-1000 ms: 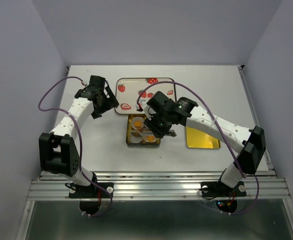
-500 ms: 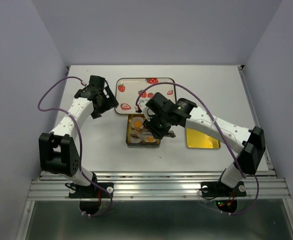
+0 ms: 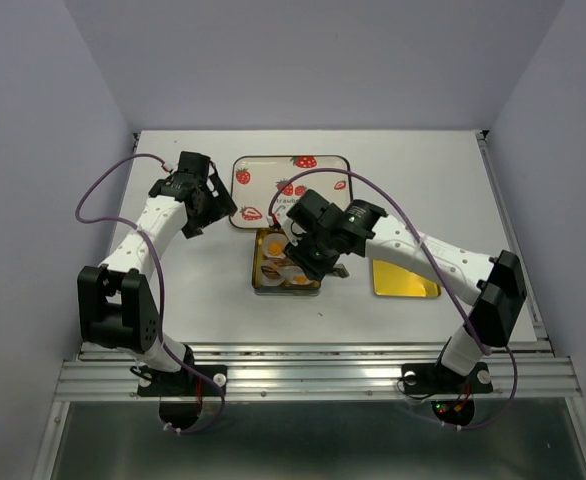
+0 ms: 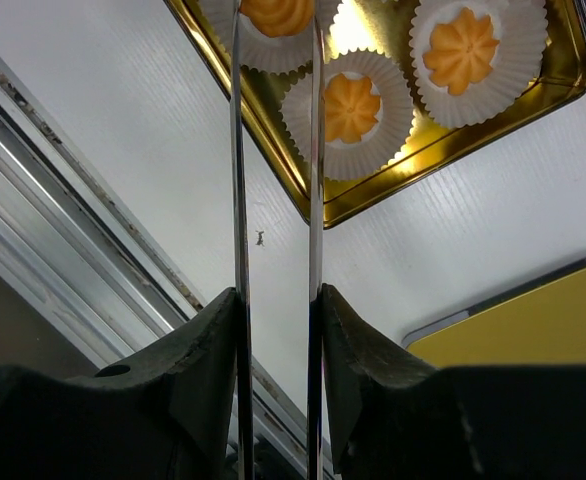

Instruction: Pack the cookies

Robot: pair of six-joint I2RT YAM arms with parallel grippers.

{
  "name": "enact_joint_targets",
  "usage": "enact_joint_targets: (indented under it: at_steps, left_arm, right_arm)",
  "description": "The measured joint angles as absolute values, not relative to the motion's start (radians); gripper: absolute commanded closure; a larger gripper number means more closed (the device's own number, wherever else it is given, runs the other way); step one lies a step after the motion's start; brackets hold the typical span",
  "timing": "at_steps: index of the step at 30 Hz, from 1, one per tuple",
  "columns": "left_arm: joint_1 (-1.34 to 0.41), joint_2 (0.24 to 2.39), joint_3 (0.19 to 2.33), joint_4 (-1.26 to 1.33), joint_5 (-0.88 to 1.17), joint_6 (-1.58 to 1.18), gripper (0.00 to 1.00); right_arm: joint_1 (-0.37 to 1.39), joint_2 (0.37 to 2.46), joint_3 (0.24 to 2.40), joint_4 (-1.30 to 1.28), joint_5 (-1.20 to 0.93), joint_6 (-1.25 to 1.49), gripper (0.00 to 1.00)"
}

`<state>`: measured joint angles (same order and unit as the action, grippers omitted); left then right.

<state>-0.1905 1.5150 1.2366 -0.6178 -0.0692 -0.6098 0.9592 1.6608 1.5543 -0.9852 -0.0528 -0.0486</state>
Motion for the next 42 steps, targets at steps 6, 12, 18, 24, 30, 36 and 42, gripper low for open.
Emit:
enact_joint_targets:
  at_steps: [6,12,18,24,30,36,42]
  left_arm:
    - [-0.191,1.513,1.230,-0.617,-0.069,-0.610,0.01]
    - [-0.191,1.513,1.229,-0.617,-0.069,-0.611,0.01]
    - [-0.191,1.510,1.223,-0.618,-0.070,-0.612,0.01]
    - [-0.191,1.502,1.217,-0.617,-0.077,-0.624,0.01]
    - [-0.191,1.481,1.205,-0.618,-0.084,-0.633,0.01]
    - [-0.191,1.471,1.202,-0.617,-0.084,-0.634,0.01]
    - [-0.191,1.467,1.193,-0.617,-0.084,-0.636,0.01]
  right_arm:
    - [0.965,1.665,1.554,-0.982,-0.041,-0.045,0.59]
    - [0.965,1.665,1.554,-0.977,-0.040,-0.044,0.59]
    - [0.965,1.668,1.538,-0.962,-0.041,-0.038,0.59]
    - [0.965,1.681,1.521,-0.955,-0.040,-0.033,0.59]
    - [0.965,1.691,1.521,-0.952,-0.033,-0.026,0.56]
    - [0.965,1.695,1.521,-0.949,-0.032,-0.023,0.54]
    - [0.965,1.695,1.521,-0.949,-0.030,-0.022,0.52]
